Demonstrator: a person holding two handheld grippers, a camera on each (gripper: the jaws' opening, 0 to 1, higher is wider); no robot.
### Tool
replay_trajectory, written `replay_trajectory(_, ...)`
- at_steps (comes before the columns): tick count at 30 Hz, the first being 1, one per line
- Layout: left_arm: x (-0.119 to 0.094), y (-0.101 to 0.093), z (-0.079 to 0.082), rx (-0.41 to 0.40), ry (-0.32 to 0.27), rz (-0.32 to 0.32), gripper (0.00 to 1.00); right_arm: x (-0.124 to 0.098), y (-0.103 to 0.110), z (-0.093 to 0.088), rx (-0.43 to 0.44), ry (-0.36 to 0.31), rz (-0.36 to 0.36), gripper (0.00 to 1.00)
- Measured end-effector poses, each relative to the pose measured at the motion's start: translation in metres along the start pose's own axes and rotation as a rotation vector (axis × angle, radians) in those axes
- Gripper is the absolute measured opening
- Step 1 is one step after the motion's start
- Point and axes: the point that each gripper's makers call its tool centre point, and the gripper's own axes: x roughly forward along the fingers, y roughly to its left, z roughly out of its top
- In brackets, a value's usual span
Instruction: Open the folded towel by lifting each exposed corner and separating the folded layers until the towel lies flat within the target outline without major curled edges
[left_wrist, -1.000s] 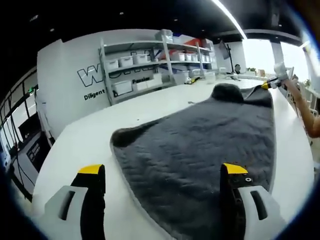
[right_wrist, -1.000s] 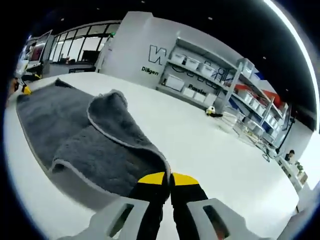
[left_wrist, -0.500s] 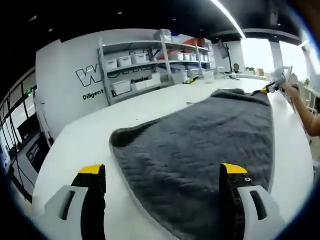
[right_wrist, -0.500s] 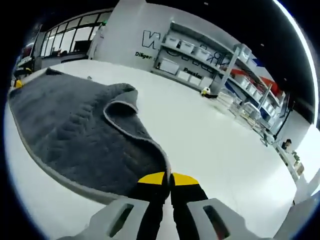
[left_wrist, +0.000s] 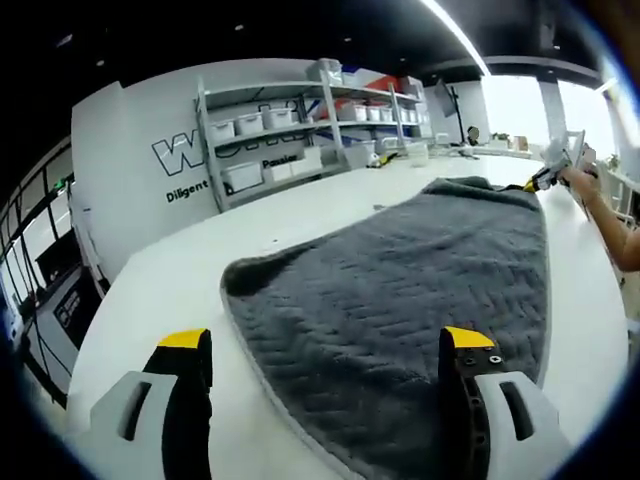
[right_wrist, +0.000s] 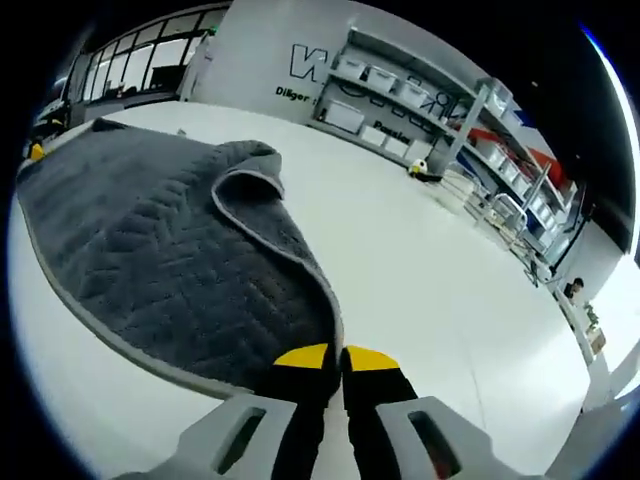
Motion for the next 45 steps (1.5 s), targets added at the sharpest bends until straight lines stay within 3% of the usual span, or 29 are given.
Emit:
replay_trajectory(2,0.000,0.000,0.000,0.001,-0.001,0.000,0.92,-0.001,-0.002,0.000,0.005,0.005,-0.005,0.05)
replay_trajectory(5,-0.001,-0.002,0.000,0.003,-0.002,0.001,0.92,-0.004,-0.013,0.001,0.027,0.013,-0.050,0.23)
replay_trajectory(9,-0.001,-0.004,0.001,0.002,-0.003,-0.004,0.92,-0.014,-0.021,0.007,0.070,-0.021,-0.081,0.39)
replay_trajectory(14,-0.002,-0.004,0.001,0.003,-0.005,-0.004,0.92,-0.027,-0.027,0.021,0.109,-0.058,-0.105,0.71)
replay_trajectory(16,-0.002,-0.004,0.002,0.003,-0.008,-0.004,0.92,-0.033,-0.021,0.033,0.112,-0.092,-0.084,0.76)
replay_trajectory(21,-0.002,-0.006,0.002,0.008,-0.007,-0.007,0.92,-0.040,0.009,0.070,0.108,-0.191,0.045,0.74)
replay_trajectory(27,-0.004,-0.007,0.004,0.015,-0.011,-0.006,0.92,-0.036,0.041,0.112,0.147,-0.280,0.184,0.57)
replay_trajectory(29,-0.004,-0.006,0.005,0.018,-0.014,-0.006,0.92,-0.032,0.046,0.120,0.117,-0.282,0.189,0.51)
replay_trajectory(34,-0.004,-0.004,0.006,0.027,-0.013,0.003,0.92,-0.014,0.041,0.129,-0.051,-0.252,0.122,0.39)
replay_trajectory(45,-0.004,-0.009,0.008,0.034,-0.012,-0.013,0.92,0.040,0.040,0.124,-0.181,-0.141,0.104,0.27)
